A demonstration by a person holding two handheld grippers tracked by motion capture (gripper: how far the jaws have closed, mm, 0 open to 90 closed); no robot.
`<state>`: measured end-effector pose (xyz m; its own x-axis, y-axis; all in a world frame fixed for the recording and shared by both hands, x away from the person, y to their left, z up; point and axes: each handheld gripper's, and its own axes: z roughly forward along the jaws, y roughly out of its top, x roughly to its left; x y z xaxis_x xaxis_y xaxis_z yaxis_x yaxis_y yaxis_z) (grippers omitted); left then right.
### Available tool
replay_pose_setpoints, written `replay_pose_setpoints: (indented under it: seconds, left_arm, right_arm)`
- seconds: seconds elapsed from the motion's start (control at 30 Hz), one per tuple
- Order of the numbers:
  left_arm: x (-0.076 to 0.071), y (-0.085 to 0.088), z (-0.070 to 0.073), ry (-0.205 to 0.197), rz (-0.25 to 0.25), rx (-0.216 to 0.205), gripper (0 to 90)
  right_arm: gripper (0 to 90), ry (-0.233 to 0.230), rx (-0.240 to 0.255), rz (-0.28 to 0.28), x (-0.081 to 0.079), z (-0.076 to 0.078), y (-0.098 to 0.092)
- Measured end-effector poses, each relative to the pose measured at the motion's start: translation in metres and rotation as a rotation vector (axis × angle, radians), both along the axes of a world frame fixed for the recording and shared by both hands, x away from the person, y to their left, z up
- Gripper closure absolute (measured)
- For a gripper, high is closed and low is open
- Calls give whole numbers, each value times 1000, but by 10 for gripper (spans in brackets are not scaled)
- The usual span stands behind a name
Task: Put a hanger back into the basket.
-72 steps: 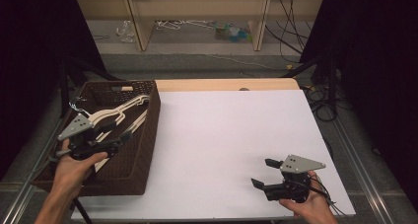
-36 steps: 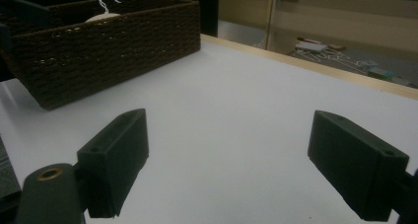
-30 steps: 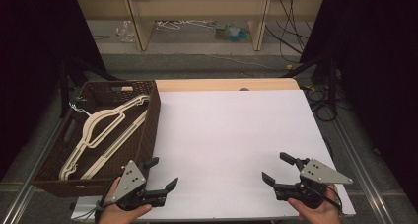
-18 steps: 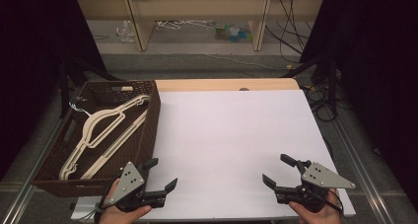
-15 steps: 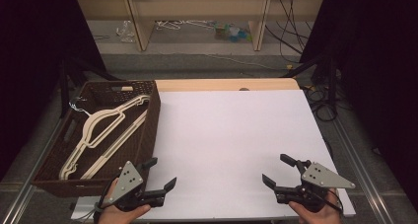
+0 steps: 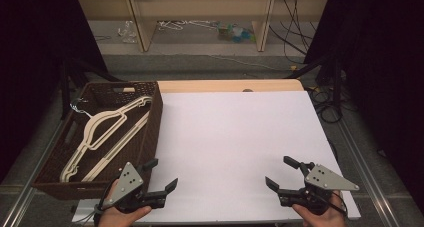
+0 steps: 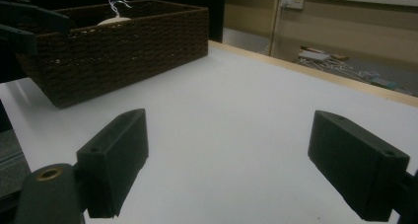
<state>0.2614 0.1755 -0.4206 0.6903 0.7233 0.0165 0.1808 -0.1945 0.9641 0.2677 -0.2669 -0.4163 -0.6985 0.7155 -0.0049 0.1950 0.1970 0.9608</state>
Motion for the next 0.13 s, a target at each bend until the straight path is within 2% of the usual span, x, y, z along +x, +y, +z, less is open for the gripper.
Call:
replay_pose_setpoints:
  seconds: [0.13]
  left_arm:
    - [0,0,0,-1,-1,1,179]
  right_arm:
    - [165,16,1,2,-1,0,0]
